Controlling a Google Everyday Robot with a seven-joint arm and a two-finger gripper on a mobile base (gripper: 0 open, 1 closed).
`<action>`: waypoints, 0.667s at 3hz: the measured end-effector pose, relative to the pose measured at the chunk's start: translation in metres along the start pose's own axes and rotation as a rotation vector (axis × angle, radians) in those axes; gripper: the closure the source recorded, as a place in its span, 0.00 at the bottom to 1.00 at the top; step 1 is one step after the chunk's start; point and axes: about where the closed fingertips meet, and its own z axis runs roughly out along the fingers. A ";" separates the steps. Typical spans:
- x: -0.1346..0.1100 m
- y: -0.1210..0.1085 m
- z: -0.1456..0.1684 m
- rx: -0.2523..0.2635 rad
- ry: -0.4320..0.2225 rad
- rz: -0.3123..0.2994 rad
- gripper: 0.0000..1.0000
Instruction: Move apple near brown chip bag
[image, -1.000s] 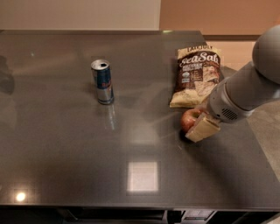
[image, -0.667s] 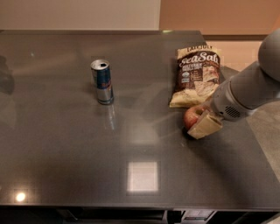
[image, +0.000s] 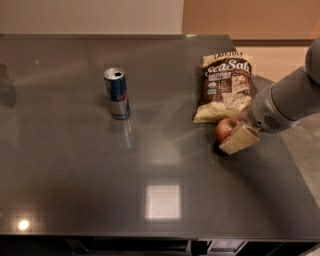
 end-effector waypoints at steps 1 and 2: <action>-0.002 -0.005 -0.003 0.004 -0.013 0.002 0.83; -0.004 -0.007 -0.004 0.009 -0.024 0.001 0.60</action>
Offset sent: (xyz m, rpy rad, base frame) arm 0.0101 -0.0043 0.0090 0.0271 -0.0303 -0.0093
